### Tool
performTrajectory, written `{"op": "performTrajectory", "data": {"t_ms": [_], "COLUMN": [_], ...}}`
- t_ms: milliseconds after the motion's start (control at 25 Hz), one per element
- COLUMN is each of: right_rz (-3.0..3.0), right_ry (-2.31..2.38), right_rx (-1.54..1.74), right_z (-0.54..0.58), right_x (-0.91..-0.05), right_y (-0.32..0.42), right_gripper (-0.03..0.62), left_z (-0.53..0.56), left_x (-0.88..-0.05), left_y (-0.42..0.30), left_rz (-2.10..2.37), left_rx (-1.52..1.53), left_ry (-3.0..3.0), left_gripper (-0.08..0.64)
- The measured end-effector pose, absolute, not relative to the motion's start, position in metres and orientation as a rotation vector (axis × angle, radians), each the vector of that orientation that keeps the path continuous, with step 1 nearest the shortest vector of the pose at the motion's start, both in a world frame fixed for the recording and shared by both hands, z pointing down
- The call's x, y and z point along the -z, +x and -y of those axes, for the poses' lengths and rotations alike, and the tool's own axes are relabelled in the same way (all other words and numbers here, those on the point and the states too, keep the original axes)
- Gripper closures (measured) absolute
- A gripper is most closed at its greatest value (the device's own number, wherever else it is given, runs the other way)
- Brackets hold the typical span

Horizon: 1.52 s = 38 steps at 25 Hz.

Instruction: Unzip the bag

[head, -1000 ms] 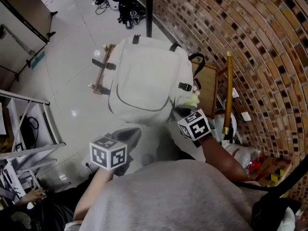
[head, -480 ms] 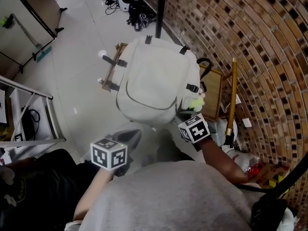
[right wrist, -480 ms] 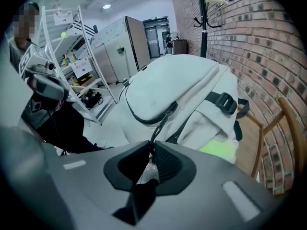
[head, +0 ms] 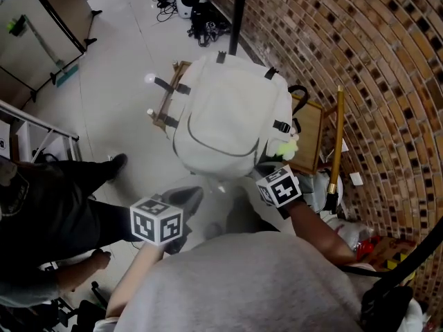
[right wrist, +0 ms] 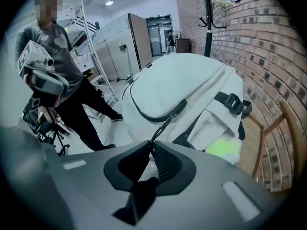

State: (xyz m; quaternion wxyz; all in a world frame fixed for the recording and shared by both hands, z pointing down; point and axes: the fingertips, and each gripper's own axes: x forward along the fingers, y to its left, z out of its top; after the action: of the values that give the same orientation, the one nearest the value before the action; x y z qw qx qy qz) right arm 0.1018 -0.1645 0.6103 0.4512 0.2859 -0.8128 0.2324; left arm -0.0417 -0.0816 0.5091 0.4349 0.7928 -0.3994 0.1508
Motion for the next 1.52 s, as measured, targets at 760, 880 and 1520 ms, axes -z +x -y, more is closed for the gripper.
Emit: {"op": "performTrajectory", "data": {"t_ms": [760,880,1520], "right_rz": [1.972,1.967,1.946], "right_ry": [0.543,0.524,0.378], "right_rx": [-0.476,-0.457,-0.382], "right_z": [0.135,0.135,0.135], "right_x": [-0.624,-0.623,-0.619], "right_y": [0.059,0.052,0.015], "right_gripper": [0.560,0.560,0.560], "left_z": [0.060,0.058,0.055], "left_x": [-0.513,-0.512,-0.504], "left_y": [-0.074,-0.079,-0.107], "left_rz": [1.065,1.079,1.171], "left_rx": [-0.324,-0.317,-0.266], "left_ry": [1.935,1.925,1.882], "left_gripper": [0.558,0.558,0.558]}}
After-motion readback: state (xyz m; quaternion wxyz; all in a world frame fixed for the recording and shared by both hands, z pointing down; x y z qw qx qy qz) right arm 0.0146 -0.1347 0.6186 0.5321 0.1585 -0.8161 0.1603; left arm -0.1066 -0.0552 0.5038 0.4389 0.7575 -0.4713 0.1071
